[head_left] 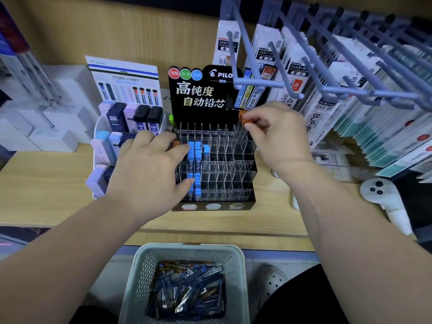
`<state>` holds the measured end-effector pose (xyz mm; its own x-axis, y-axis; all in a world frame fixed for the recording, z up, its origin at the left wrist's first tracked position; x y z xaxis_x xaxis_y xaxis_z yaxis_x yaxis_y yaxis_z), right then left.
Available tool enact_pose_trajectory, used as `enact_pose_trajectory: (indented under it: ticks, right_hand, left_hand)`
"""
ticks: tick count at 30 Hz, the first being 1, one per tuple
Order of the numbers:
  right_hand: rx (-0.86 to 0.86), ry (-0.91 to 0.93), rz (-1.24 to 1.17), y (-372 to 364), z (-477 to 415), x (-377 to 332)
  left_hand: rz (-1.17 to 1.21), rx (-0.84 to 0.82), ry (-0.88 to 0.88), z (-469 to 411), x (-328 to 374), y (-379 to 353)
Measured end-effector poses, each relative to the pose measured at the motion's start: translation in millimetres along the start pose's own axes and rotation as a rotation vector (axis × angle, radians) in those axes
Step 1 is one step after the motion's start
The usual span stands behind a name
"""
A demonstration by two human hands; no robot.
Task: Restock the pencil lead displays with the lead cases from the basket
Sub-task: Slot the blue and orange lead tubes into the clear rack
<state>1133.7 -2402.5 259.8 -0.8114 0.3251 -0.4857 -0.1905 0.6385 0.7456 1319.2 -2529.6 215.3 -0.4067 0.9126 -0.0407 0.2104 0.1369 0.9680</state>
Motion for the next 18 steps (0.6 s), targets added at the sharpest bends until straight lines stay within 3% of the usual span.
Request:
enact_pose_trajectory:
  ticks: [9,18]
  right_hand:
    - [0.162,-0.062,0.036,-10,6,9]
    - [0.089,-0.058,0.048,-8,13,9]
  left_hand:
    - [-0.022,-0.033,-0.001,1,2,0]
    - [-0.016,-0.008,-0.008,0,2,3]
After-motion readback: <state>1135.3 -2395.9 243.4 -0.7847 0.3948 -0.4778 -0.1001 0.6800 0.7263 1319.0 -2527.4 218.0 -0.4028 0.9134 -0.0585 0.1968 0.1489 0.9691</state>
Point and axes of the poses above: each hand's wrist, its own z-axis away from the middle knuckle, its own y-axis out of the back of the hand, x = y × z, the point moved 7 cm from there along -z, towards the middle knuckle, and after that the axes turned 5 degrees about -x, right-handed, at the moved point
